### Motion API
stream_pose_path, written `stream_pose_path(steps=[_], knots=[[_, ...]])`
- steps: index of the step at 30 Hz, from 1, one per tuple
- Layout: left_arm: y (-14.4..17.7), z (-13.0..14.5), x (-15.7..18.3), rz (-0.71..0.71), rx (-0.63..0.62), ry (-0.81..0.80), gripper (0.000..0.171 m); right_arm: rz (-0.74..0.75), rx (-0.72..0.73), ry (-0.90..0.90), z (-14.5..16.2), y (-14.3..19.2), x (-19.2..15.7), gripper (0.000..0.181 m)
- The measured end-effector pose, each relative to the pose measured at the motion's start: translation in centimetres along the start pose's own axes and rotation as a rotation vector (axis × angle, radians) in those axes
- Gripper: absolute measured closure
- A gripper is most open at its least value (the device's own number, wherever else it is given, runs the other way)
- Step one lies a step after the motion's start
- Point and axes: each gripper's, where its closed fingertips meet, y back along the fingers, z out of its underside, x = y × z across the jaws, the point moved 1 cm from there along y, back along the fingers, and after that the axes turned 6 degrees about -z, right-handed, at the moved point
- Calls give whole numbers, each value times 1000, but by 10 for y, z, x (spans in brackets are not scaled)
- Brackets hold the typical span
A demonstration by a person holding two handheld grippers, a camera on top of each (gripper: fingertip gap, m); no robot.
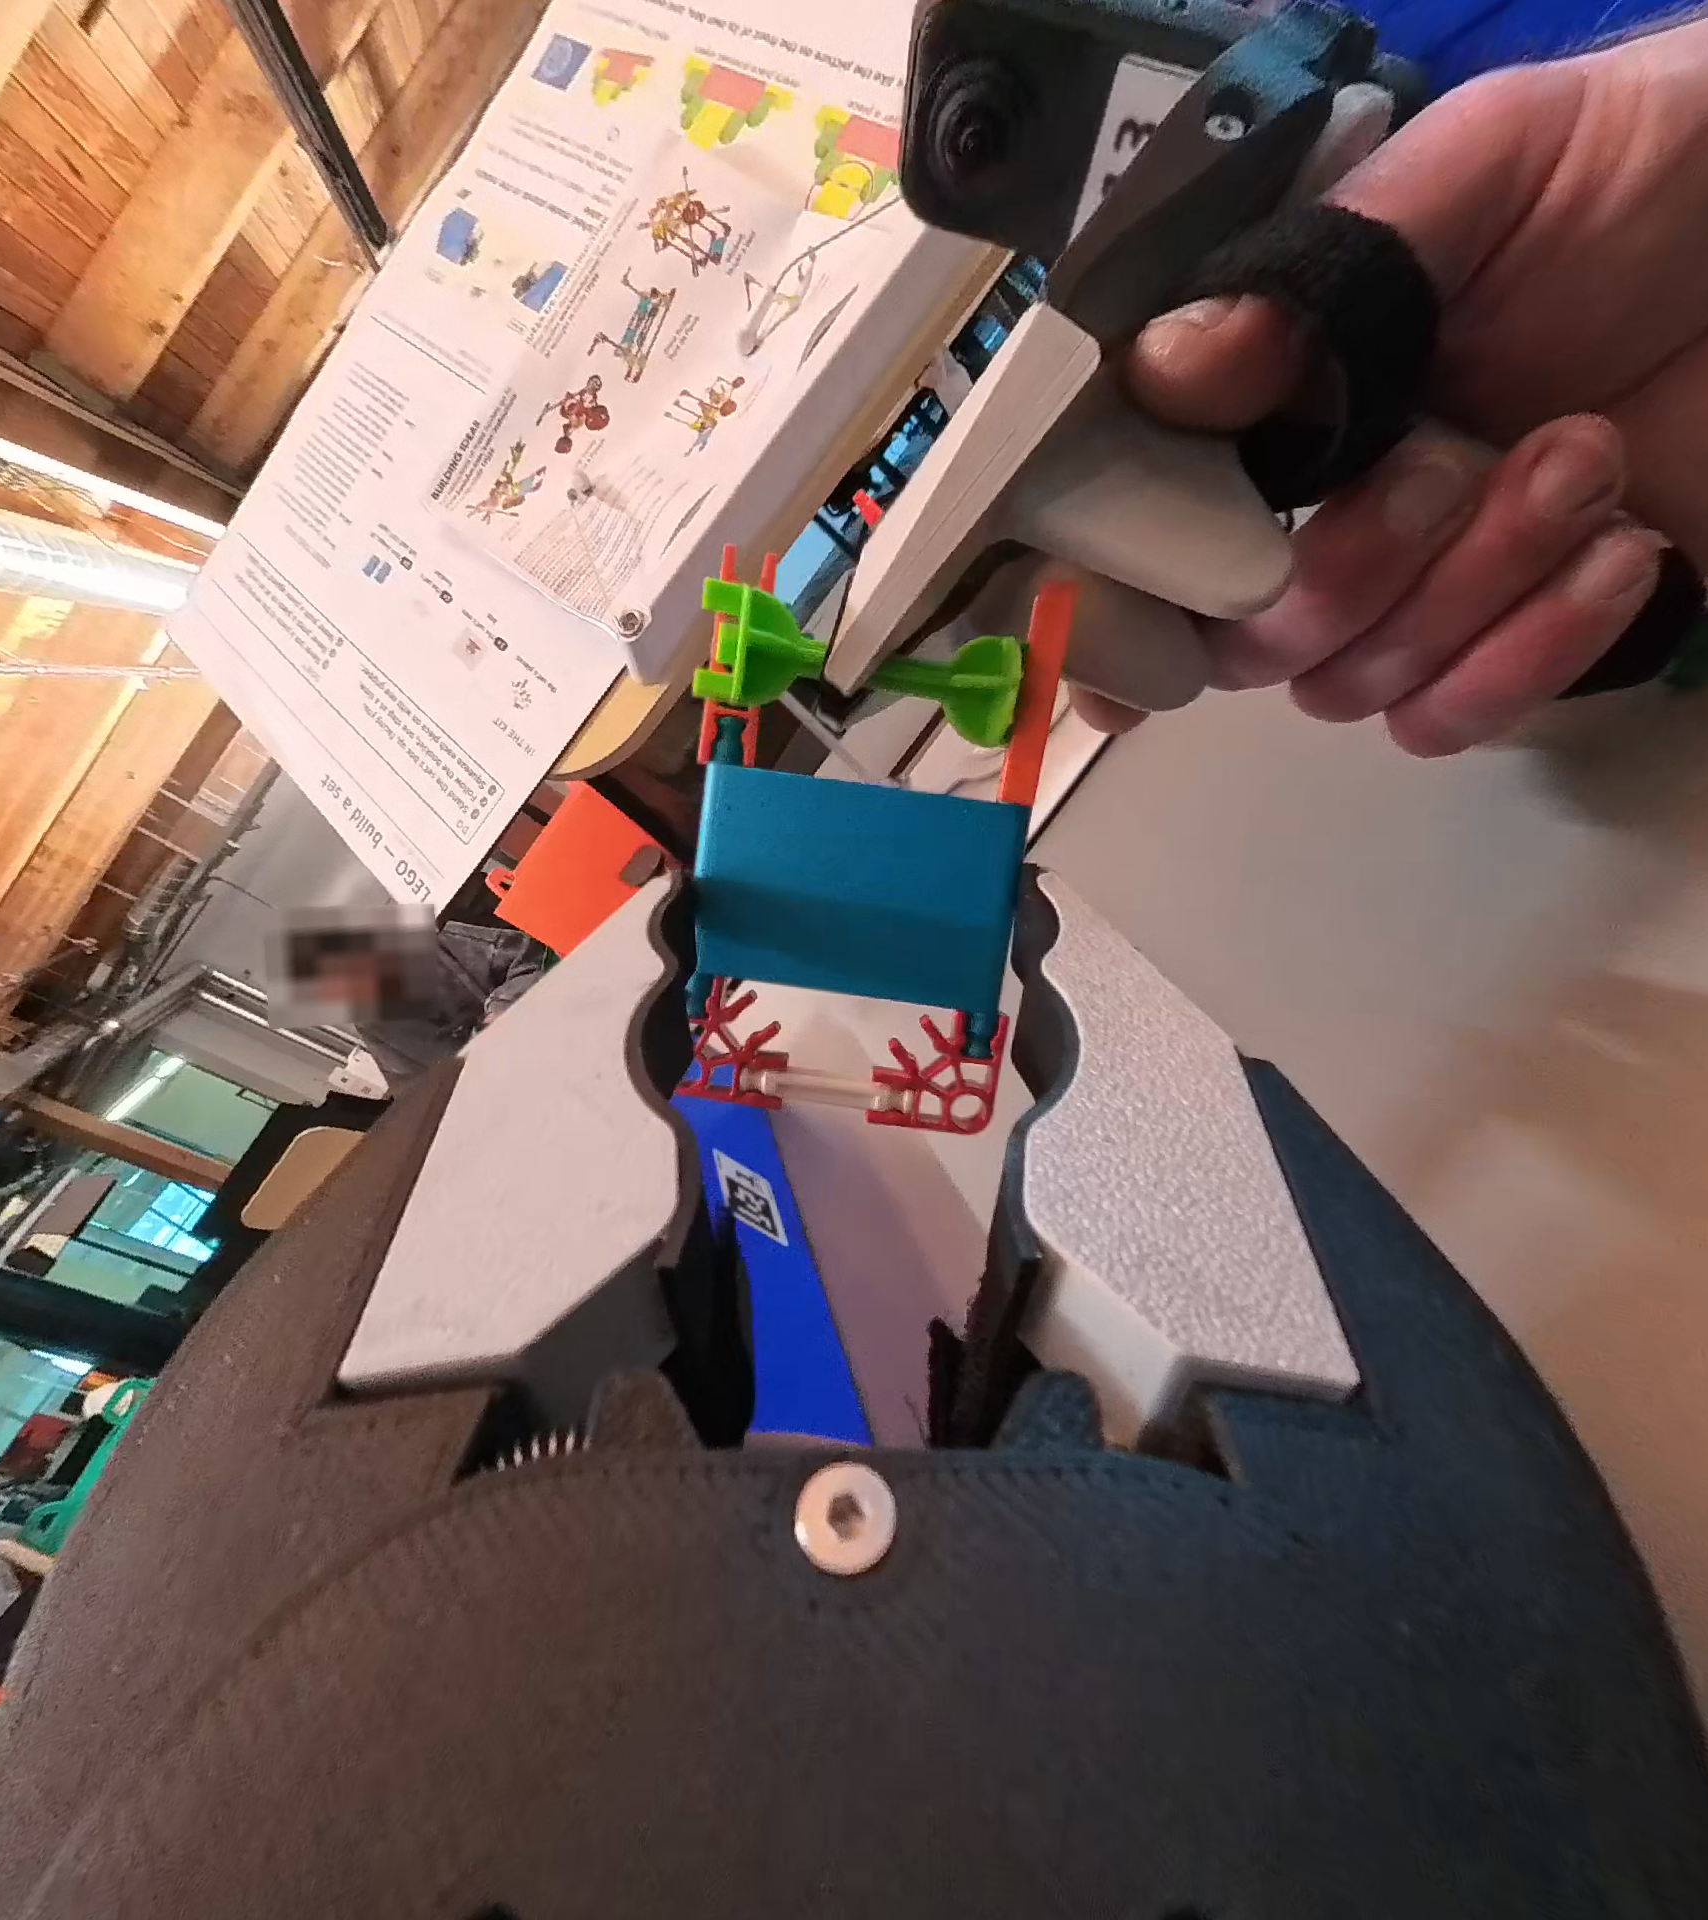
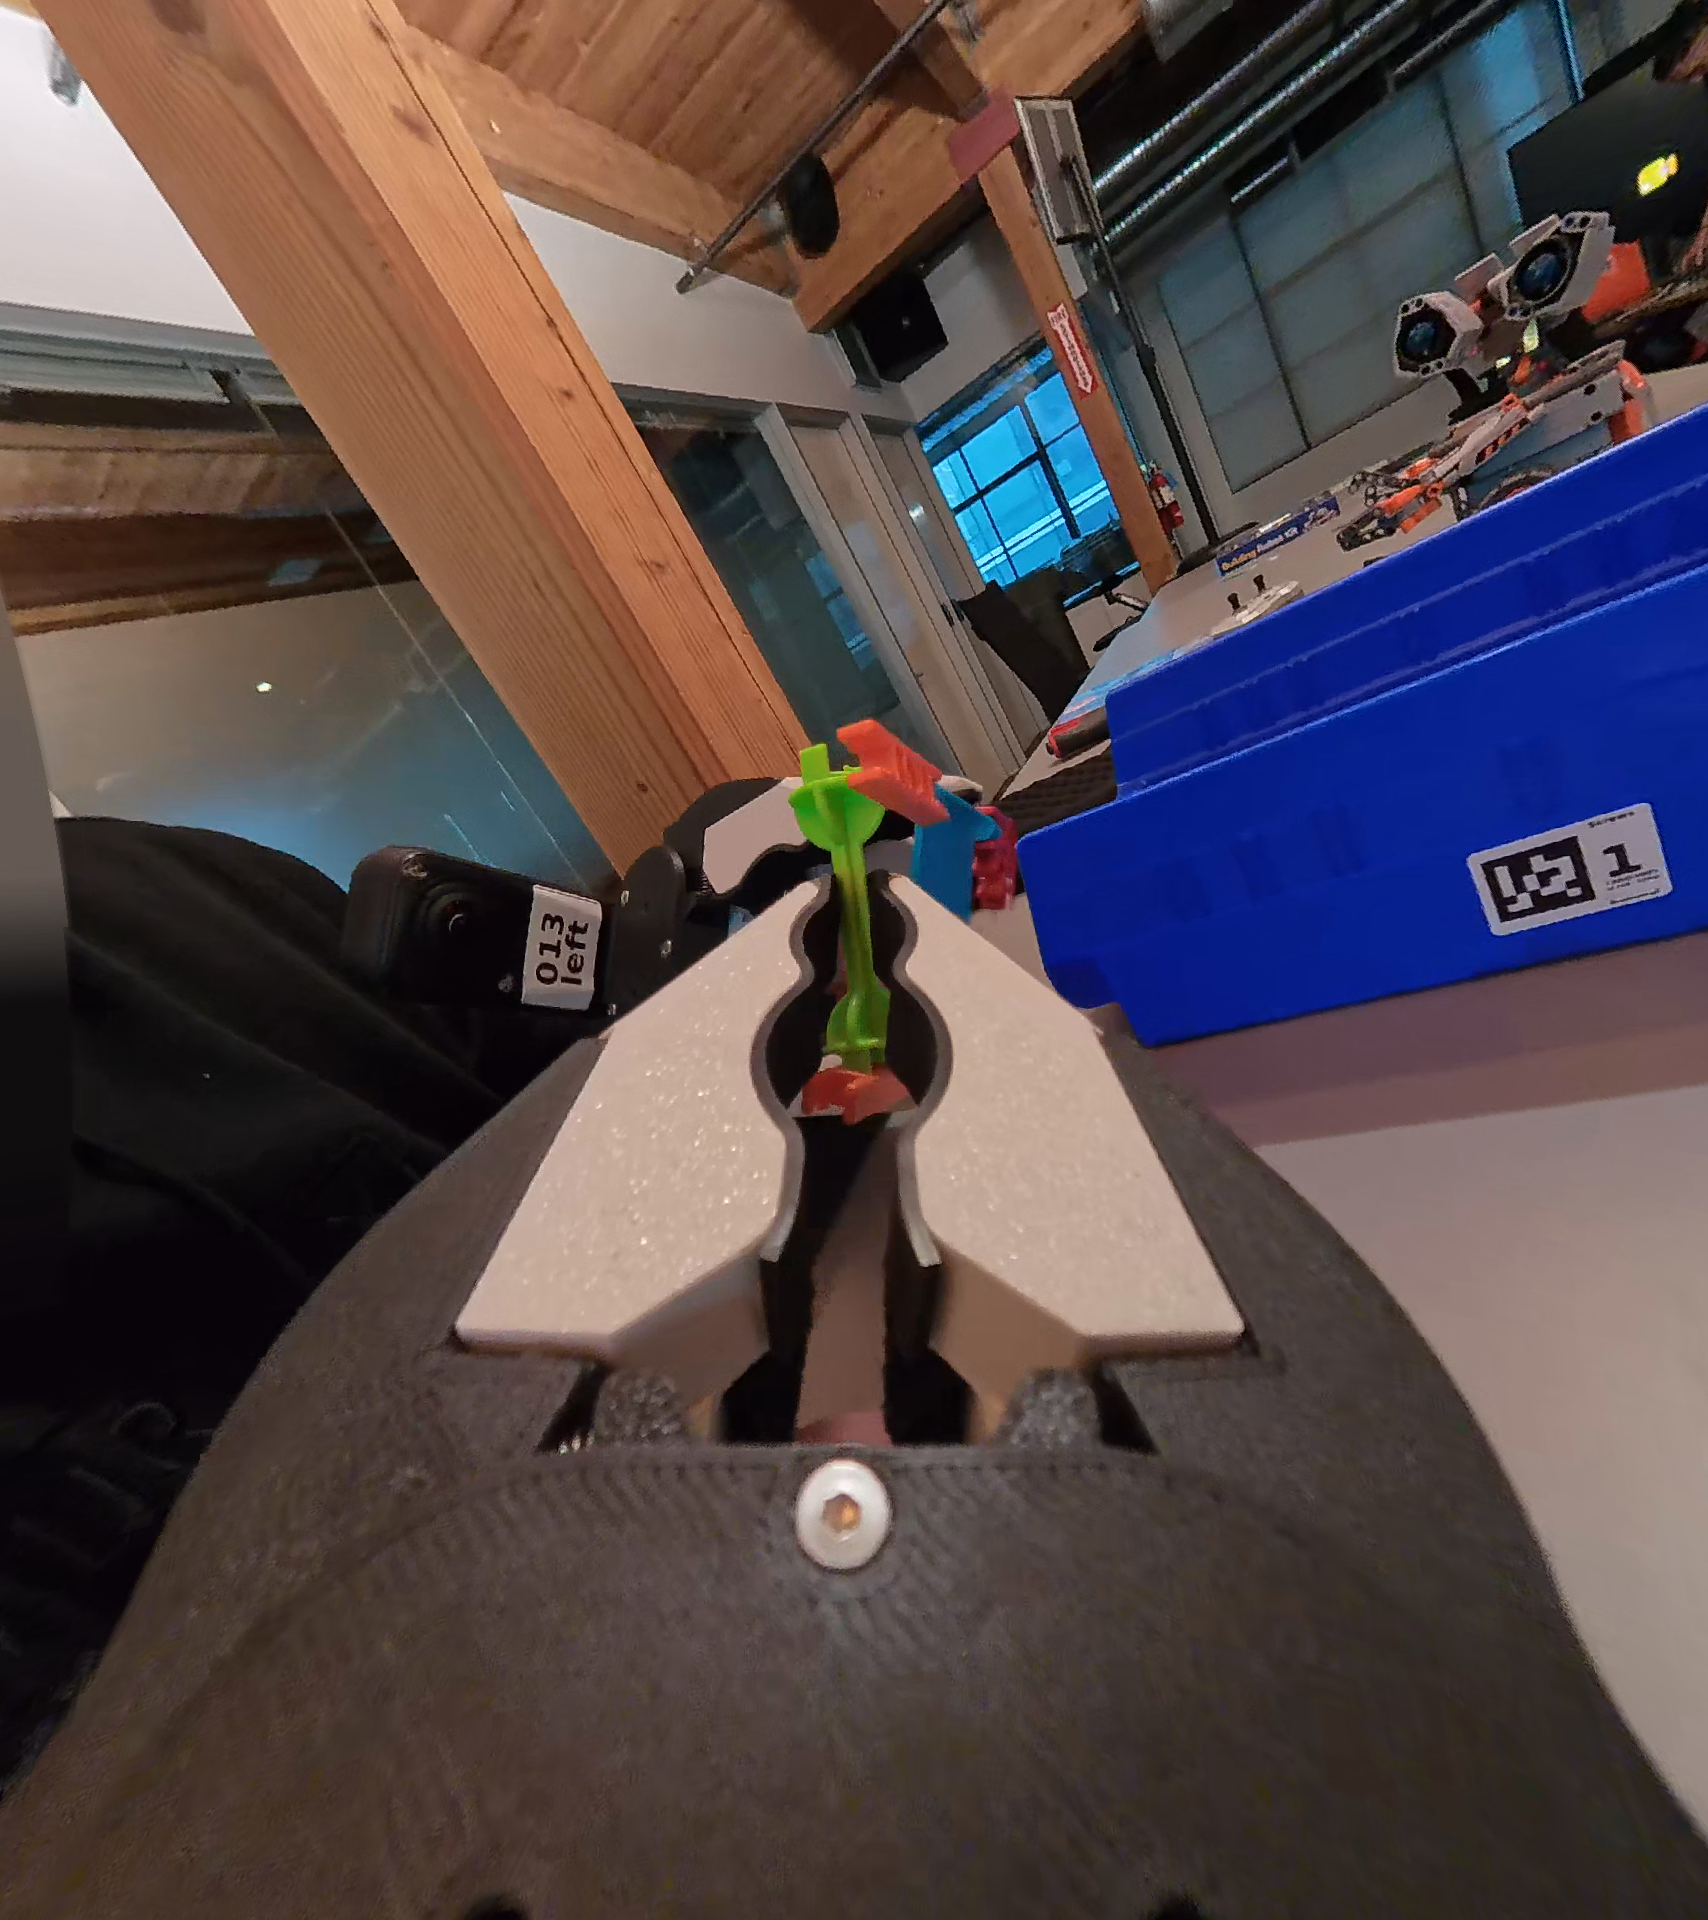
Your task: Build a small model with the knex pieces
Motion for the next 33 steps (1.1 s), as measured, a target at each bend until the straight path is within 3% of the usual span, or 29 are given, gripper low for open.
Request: stream_pose_path(steps=[16, 33], knots=[[-5, 1, -5, -25, -15, 43, 112, 36, 72, -5, -5, -6, -1, 178], [-7, -13, -19, -144, -7, 23, 112, 12, 168, 11, -19, -8, -11, 179]])
